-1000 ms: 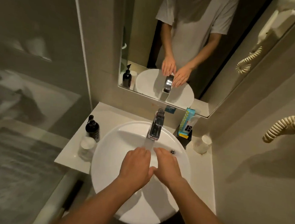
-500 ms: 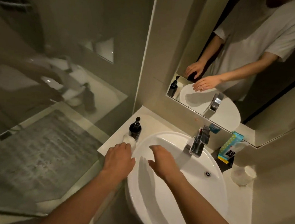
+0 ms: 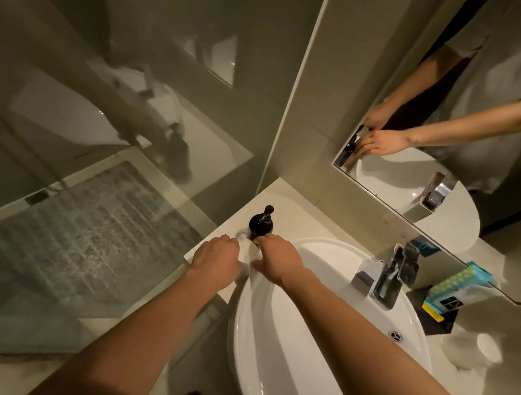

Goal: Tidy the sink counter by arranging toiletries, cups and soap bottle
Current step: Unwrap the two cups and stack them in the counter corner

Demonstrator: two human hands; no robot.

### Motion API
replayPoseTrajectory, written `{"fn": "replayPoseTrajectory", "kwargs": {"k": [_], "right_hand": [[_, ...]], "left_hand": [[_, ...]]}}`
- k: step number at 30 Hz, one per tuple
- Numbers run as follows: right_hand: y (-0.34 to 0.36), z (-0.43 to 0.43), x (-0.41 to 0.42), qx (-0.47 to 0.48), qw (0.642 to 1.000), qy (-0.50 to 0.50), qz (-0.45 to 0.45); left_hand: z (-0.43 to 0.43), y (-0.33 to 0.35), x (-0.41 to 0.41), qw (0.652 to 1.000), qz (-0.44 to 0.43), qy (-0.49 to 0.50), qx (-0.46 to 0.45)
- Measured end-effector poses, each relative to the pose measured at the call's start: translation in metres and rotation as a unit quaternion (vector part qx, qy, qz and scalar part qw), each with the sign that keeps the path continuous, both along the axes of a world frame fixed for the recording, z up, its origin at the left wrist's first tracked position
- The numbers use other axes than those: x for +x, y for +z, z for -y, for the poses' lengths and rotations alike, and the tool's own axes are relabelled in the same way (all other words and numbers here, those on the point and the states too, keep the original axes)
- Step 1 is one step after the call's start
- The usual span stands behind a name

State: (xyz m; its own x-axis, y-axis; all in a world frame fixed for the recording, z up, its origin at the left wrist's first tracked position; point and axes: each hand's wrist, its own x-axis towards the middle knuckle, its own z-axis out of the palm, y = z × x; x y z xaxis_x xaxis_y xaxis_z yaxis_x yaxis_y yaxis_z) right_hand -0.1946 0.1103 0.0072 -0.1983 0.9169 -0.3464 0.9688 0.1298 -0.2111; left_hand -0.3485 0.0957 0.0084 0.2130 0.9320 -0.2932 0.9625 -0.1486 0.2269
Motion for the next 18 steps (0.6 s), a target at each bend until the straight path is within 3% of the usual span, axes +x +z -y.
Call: {"fn": "replayPoseTrajectory", "kwargs": {"k": [12,18], "right_hand": [[-0.011,-0.001,-0.007,-0.025,0.996,-0.041,-0.079],[0.013,0.011,-0.006,0.006,0.988,-0.038,-0.147]], "left_hand": [[-0.011,-0.012,-0.012,0.999,0.032,0.020,-0.024],[-0.013,0.017,-0.035,0.998,0.057,-0.022,-0.004]]}}
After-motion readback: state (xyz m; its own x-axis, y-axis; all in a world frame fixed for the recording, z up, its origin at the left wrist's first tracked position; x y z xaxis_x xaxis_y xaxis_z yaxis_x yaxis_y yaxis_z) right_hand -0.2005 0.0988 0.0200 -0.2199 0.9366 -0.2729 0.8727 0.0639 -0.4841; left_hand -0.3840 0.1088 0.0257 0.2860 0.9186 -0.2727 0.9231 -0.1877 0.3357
